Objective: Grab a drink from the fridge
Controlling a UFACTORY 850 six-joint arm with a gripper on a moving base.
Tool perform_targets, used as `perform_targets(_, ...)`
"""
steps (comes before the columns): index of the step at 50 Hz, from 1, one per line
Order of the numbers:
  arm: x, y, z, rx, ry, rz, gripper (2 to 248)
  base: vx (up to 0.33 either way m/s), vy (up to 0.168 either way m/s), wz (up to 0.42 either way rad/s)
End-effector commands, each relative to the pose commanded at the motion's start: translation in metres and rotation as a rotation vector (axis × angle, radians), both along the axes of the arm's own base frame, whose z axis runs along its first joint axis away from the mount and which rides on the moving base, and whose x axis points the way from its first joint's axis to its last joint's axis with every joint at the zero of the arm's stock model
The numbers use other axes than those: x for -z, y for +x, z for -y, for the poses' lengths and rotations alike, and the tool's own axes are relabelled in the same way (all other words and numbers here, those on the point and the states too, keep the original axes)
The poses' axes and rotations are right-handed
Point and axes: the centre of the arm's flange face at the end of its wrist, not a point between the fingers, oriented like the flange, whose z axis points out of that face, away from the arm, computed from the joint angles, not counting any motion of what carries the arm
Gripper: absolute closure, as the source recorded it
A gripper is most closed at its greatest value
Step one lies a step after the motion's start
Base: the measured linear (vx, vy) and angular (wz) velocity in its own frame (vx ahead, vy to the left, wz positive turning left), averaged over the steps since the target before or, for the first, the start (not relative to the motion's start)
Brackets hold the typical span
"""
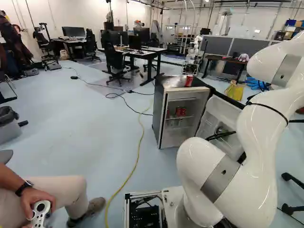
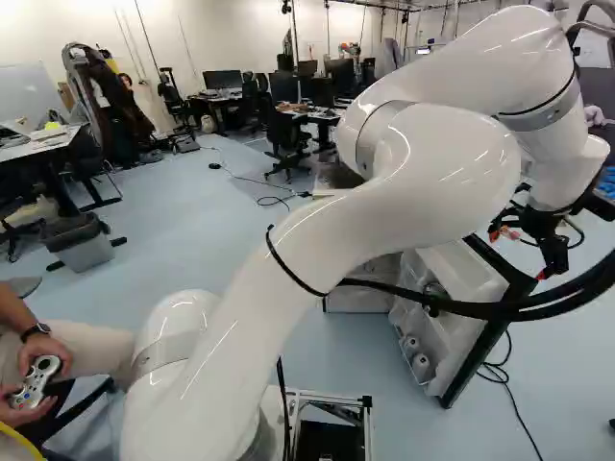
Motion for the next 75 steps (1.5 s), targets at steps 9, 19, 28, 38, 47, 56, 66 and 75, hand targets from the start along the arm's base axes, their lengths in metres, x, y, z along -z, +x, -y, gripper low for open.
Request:
perform_targets(9, 0.0, -0.004, -0.007, 0.0, 0.011, -0.006, 3, 0.0, 0.0, 0.0)
perform_targets(19, -0.001, -0.005, -0.015, -0.004, 0.022, -0.013, 3, 0.0, 0.0, 0.0)
perform_targets(28, -0.001, -0.005, -0.023, -0.01, 0.031, -0.018, 3, 0.0, 0.0, 0.0)
perform_targets(38, -0.002, -0.003, -0.033, -0.018, 0.041, -0.024, 3, 0.0, 0.0, 0.0)
perform_targets(47, -0.002, -0.002, -0.041, -0.025, 0.049, -0.029, 3, 0.0, 0.0, 0.0)
perform_targets(56, -0.002, -0.001, -0.05, -0.033, 0.057, -0.034, 3, 0.0, 0.0, 0.0)
perform_targets(66, -0.002, 0.0, -0.059, -0.042, 0.066, -0.039, 3, 0.0, 0.0, 0.0)
perform_targets(75, -0.003, 0.002, -0.068, -0.05, 0.074, -0.044, 3, 0.0, 0.0, 0.0)
